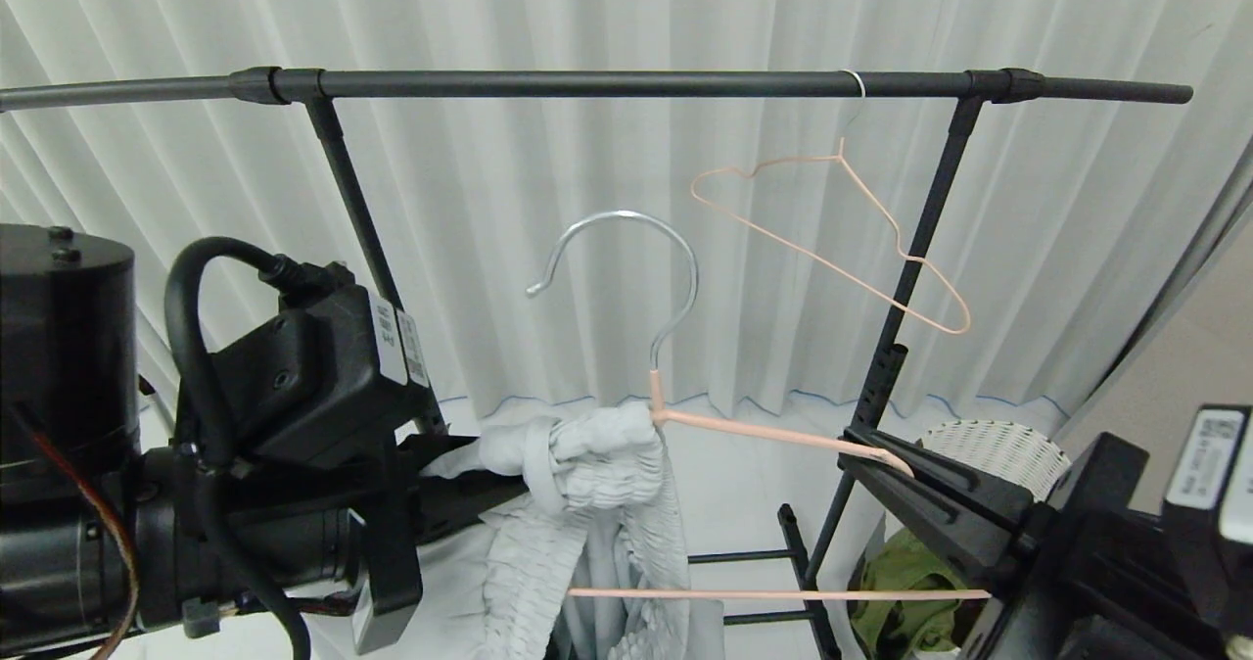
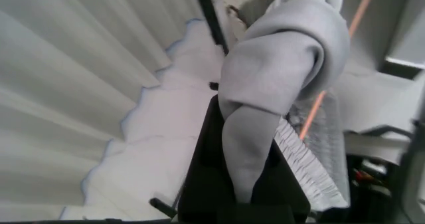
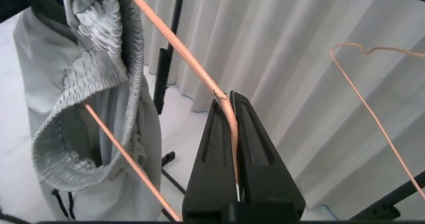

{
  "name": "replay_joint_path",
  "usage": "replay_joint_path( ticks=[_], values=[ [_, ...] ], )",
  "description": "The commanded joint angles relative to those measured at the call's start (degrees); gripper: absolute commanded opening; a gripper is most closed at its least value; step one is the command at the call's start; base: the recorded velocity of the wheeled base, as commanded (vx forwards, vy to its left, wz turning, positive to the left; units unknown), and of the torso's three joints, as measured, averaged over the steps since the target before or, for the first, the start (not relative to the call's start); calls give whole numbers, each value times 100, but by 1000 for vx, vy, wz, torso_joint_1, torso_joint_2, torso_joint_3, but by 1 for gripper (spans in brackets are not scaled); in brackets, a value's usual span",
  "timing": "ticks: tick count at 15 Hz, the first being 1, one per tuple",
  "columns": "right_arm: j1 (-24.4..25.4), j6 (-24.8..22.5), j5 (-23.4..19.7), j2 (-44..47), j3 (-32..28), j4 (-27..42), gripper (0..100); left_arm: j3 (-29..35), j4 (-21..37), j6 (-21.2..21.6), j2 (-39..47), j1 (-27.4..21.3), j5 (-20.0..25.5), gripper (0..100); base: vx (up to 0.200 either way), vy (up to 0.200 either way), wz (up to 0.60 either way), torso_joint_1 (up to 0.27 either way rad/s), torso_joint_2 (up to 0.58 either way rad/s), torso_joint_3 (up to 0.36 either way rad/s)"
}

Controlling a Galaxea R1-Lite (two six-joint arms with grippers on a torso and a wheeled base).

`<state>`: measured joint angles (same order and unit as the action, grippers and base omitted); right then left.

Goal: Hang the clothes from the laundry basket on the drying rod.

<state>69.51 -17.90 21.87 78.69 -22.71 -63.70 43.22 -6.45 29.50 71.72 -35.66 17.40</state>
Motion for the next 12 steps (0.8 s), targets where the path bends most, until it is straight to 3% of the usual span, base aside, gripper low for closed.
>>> replay_joint_path(
  ticks=[1, 4, 5, 12],
  values=[
    [-219, 137, 28, 349, -243, -2, 0, 3, -278, 3, 167, 296, -17, 0, 0, 0, 0, 0, 0, 0],
    [-298, 216, 28, 612, -515, -11, 0, 3, -797, 12, 352, 419, -140, 0, 0, 0, 0, 0, 0, 0],
    [-298, 216, 28, 630, -541, -11, 100, 3, -832, 12, 361, 419, -254, 0, 0, 0, 0, 0, 0, 0],
    [-658, 181, 28, 516, -506, -11, 100, -59, -832, 3, 343, 498, -272, 0, 0, 0, 0, 0, 0, 0]
  ],
)
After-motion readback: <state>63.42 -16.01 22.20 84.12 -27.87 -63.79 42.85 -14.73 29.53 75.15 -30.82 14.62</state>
